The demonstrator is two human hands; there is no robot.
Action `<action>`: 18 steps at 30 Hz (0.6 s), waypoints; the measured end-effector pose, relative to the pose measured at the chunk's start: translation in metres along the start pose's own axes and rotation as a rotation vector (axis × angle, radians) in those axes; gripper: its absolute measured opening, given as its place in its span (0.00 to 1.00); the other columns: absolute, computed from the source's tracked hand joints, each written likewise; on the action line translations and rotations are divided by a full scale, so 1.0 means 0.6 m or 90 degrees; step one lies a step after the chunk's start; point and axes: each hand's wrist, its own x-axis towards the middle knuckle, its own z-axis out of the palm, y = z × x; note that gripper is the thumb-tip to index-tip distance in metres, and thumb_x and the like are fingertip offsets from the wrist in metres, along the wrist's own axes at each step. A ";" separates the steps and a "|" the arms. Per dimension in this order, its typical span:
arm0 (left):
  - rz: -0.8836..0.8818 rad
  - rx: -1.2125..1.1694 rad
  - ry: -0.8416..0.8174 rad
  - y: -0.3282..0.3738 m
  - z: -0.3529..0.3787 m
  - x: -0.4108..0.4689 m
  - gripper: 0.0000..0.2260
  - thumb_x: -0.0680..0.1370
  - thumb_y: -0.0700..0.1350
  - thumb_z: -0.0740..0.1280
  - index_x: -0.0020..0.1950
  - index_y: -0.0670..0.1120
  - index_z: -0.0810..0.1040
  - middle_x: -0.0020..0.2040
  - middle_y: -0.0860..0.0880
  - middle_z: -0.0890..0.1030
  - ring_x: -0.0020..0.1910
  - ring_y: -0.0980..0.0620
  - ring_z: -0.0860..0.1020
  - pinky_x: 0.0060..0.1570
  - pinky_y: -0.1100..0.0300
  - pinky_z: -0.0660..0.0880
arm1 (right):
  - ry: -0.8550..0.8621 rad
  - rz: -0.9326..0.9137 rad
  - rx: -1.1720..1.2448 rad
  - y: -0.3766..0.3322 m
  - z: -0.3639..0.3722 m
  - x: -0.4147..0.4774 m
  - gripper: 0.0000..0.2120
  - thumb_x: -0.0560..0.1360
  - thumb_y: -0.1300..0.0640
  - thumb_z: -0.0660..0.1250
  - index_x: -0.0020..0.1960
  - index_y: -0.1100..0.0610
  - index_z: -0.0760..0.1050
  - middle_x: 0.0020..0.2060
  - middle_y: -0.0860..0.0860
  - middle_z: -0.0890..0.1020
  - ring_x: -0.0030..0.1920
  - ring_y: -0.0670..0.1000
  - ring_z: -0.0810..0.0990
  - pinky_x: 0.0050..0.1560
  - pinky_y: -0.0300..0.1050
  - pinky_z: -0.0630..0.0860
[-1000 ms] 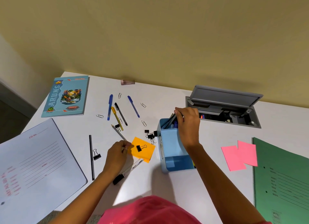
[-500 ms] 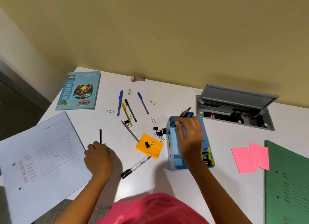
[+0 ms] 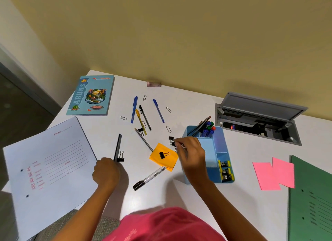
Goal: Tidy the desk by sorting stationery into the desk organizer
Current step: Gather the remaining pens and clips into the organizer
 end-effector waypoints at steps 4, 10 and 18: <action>0.091 -0.137 -0.008 0.028 -0.018 -0.015 0.10 0.78 0.44 0.63 0.50 0.36 0.76 0.47 0.38 0.79 0.45 0.40 0.78 0.37 0.55 0.70 | -0.050 0.057 0.050 -0.008 0.004 0.004 0.07 0.77 0.61 0.63 0.50 0.59 0.79 0.41 0.50 0.81 0.42 0.46 0.80 0.41 0.41 0.77; 0.453 -0.311 -0.064 0.111 -0.043 -0.104 0.04 0.80 0.43 0.59 0.46 0.47 0.69 0.42 0.52 0.73 0.38 0.54 0.73 0.36 0.60 0.67 | -0.030 0.194 0.033 -0.027 0.020 0.028 0.07 0.77 0.54 0.66 0.52 0.57 0.78 0.36 0.51 0.81 0.36 0.44 0.78 0.38 0.36 0.74; 0.590 -0.325 -0.059 0.165 -0.043 -0.149 0.04 0.81 0.50 0.58 0.52 0.52 0.70 0.48 0.56 0.73 0.40 0.58 0.73 0.39 0.62 0.69 | 0.041 0.194 0.059 -0.044 -0.017 0.075 0.07 0.77 0.54 0.66 0.44 0.58 0.76 0.32 0.49 0.79 0.34 0.45 0.77 0.34 0.36 0.74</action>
